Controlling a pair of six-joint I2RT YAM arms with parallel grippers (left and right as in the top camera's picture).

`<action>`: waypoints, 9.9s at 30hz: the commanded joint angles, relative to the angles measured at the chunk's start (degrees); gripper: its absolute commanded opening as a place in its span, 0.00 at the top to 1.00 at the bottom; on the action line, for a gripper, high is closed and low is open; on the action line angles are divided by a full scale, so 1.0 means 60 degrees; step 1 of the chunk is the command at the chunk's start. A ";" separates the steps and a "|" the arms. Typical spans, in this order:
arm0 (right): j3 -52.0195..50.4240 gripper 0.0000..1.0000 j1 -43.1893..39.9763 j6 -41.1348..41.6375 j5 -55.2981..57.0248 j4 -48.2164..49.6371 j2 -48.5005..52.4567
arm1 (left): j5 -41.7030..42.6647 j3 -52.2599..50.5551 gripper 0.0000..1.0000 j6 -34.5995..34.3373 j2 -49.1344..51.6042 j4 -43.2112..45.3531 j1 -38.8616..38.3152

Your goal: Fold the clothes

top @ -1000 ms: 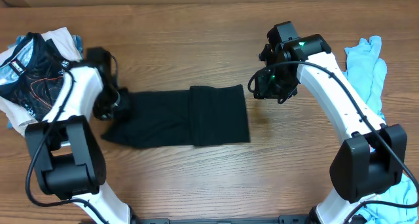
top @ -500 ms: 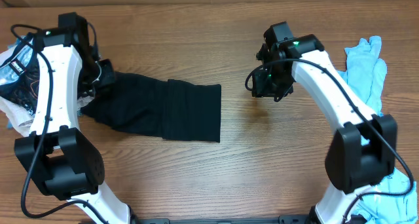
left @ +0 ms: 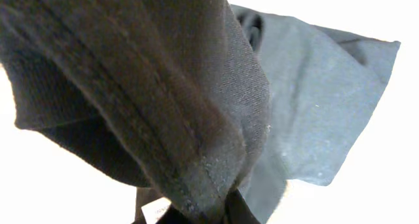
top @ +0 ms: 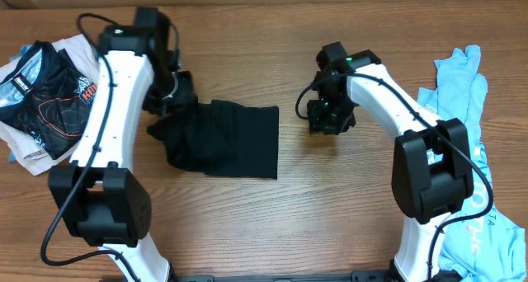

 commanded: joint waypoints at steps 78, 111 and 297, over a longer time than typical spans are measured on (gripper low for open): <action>-0.0313 0.60 0.0936 0.2353 -0.1056 0.1344 0.0164 | 0.0688 0.0222 0.65 -0.1880 0.1836 0.1574 -0.4069; 0.0335 0.60 0.0714 -0.0280 -0.5668 0.0415 -0.1315 | -0.0328 0.0678 0.66 0.0444 0.2466 0.3428 -0.1880; -0.1745 0.62 0.1308 0.0750 -0.1475 -0.0113 0.0929 | -0.1115 -0.1300 0.96 -0.2688 0.2506 0.0911 -0.1173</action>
